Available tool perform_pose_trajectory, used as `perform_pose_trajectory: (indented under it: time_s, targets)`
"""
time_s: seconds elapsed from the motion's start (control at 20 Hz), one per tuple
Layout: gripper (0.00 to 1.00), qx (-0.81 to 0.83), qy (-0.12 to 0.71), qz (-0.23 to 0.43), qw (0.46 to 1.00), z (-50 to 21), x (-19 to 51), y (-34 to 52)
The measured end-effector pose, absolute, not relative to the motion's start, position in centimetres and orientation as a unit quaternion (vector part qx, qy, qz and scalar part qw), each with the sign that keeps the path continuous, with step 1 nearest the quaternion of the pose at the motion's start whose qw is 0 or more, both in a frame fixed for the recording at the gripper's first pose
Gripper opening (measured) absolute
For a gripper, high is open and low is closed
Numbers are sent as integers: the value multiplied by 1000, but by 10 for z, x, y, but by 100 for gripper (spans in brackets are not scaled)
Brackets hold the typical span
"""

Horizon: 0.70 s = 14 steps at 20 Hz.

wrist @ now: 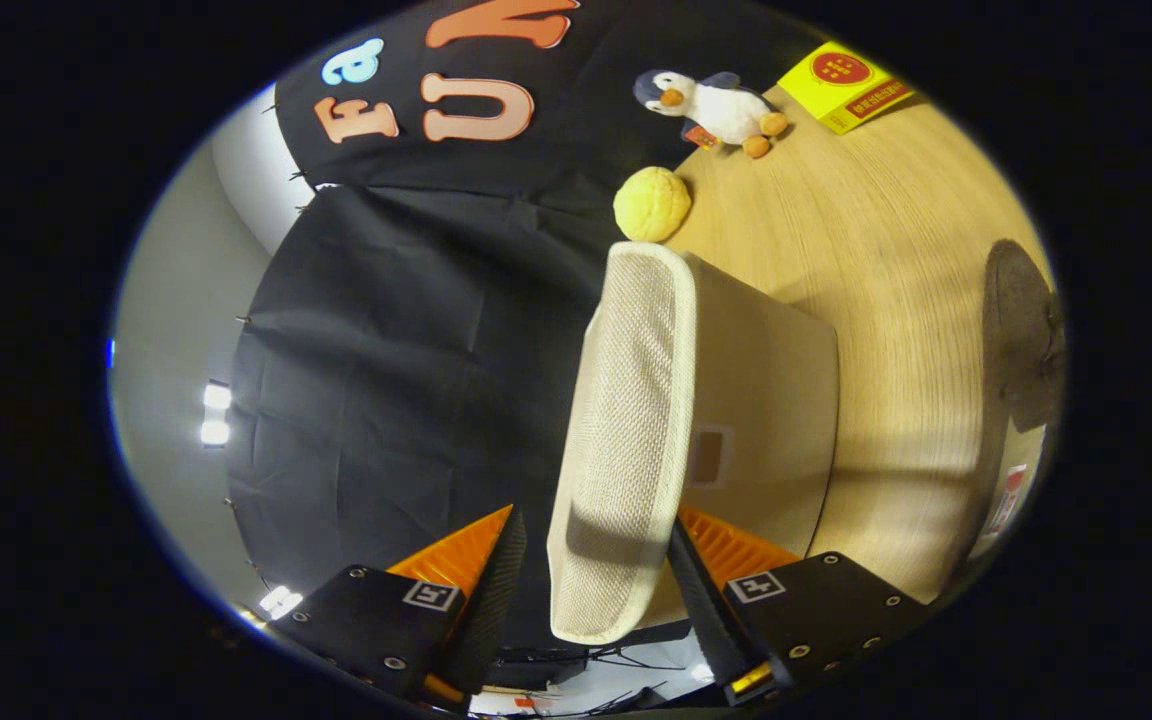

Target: Open the storage box then place both shoes into the box .Put the left shoe in first, then the right shoe, with the right side of both shoes facing outward in a uniform manner.

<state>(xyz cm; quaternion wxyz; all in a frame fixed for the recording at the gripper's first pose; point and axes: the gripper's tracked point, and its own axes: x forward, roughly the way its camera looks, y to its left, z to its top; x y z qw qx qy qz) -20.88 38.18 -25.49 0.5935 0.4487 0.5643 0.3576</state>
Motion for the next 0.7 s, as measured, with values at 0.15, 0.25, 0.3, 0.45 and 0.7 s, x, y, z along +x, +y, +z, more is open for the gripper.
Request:
perform_pose_trajectory:
  time_s: [0.15,0.25,0.3,0.45,0.7]
  targets:
    - [62,449,534,388,602,-212,-201,397]
    - [47,426,517,391,631,-197,-191,409]
    - [35,416,509,395,642,-190,-186,417]
    - [22,388,489,416,661,-162,-179,444]
    - [19,350,472,444,676,-138,-166,507]
